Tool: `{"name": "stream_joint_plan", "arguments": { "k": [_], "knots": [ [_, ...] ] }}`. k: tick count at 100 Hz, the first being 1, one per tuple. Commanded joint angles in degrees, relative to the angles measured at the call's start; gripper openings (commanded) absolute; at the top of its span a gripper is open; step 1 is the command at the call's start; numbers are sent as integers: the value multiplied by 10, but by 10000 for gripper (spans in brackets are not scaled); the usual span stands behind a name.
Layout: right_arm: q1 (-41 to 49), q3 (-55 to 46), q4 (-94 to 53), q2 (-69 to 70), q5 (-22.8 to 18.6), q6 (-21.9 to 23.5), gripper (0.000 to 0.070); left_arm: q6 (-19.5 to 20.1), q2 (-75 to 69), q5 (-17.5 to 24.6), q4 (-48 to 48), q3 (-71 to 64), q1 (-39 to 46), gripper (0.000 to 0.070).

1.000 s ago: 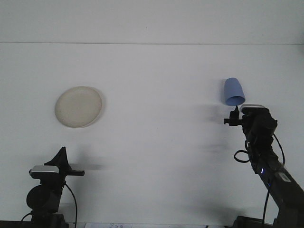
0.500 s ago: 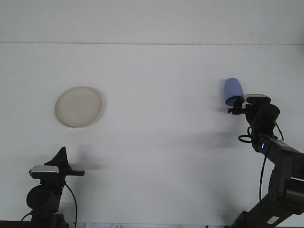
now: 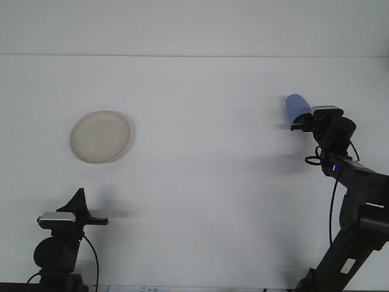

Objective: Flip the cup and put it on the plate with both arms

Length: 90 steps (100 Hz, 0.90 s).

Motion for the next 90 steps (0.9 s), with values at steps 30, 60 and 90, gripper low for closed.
{"name": "stream_joint_plan", "arguments": {
  "k": [30,60,90],
  "knots": [
    [3,11,-93,-83,-13,32,0,7,0,0,6,-11,0,15],
    [72,57,-509,-335,21,56,0,7,0,0,6,-11,0,15],
    [290,218,-904,-385,31,34,0,7,0,0,6,-11,0,15]
  ]
}}
